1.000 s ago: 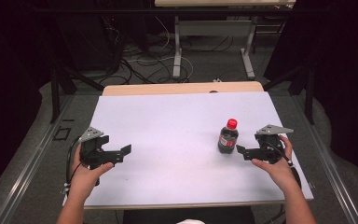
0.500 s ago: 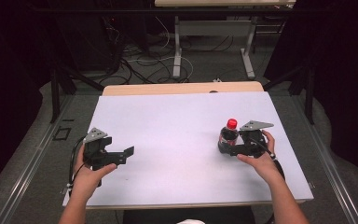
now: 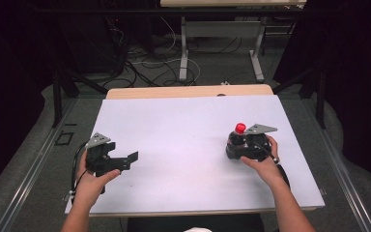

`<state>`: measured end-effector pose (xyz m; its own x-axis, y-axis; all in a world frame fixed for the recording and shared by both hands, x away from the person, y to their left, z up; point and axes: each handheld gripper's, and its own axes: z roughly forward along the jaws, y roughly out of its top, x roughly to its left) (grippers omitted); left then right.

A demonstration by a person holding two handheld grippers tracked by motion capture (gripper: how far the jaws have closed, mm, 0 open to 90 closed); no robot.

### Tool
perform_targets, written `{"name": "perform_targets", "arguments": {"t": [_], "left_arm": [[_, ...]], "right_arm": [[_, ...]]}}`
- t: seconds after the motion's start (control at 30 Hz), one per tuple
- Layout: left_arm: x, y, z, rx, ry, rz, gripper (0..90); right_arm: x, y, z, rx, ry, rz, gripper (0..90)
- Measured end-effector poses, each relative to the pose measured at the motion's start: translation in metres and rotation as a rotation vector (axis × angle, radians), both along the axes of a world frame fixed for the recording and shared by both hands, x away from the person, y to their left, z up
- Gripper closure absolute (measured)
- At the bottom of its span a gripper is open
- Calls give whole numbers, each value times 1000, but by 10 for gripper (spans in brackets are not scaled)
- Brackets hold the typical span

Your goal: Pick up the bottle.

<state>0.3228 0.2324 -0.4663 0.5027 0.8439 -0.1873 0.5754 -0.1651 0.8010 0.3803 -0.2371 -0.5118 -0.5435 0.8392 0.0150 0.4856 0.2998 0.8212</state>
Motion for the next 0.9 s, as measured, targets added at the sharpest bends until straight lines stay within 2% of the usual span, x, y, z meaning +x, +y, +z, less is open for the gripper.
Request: {"name": "perform_targets", "arguments": {"t": [0.07,0.27,0.33,0.47,0.53,0.6,0.73,0.87,0.9], "left_arm": [[0,-1,-1,-1,-1,-2,11],[0,-1,-2,3,6,-8,11],[1,-1,-3,9,1,-8,11],[1,-1,-4,6,14,-13,11],[2,-1,-4,13,12,-17,11],[1,-3,-4,6,12,-10,11],[2,-4,-5,7,19,-15,11],[2,-6,-6,18,14,-22,13],[2,-6,-6,14,21,-26,13]], "right_arm": [[-1,-1,0,15,14,-5,279],[-2,-3,1,22,17,-3,279],[-2,-4,0,26,12,3,280],[-3,-5,-1,41,7,-1,284],[-3,-5,-3,46,-11,5,286],[-3,-4,-3,29,-26,7,291],[-4,-1,-2,21,-24,-1,296],[-5,4,1,44,1,29,298],[-6,7,2,36,-10,41,297]]}}
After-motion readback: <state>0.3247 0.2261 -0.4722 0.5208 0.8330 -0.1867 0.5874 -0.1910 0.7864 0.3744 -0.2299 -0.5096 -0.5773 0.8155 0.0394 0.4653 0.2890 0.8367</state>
